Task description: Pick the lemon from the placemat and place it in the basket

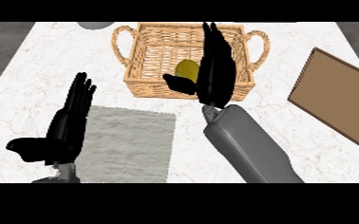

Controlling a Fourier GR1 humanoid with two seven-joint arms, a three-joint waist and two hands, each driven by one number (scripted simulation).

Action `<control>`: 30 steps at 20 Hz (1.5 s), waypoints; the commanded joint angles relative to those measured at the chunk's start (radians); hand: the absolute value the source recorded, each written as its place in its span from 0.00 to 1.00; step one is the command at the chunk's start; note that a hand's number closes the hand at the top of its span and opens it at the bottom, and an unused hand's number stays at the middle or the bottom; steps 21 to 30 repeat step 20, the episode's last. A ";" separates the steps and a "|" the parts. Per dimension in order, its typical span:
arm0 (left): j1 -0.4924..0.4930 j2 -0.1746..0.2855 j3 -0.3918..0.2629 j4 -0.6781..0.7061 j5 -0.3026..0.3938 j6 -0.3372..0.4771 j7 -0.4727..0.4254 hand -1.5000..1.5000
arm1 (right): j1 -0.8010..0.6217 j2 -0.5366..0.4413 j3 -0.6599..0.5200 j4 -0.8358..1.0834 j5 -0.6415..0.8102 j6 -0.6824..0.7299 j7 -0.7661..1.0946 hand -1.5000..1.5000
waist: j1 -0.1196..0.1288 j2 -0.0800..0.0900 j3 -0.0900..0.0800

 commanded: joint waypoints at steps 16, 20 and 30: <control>0.078 -0.019 -0.001 -0.049 -0.002 -0.012 -0.037 0.50 | 0.329 -0.247 -0.245 -0.815 -0.098 0.288 0.069 0.00 | -0.008 0.000 0.000; -0.005 -0.007 0.014 -0.056 -0.004 0.004 0.061 0.50 | 0.428 -0.244 -0.281 -0.918 -0.205 0.258 0.003 0.00 | -0.007 0.002 0.000; -0.005 -0.007 0.014 -0.056 -0.004 0.004 0.061 0.50 | 0.428 -0.244 -0.281 -0.918 -0.205 0.258 0.003 0.00 | -0.007 0.002 0.000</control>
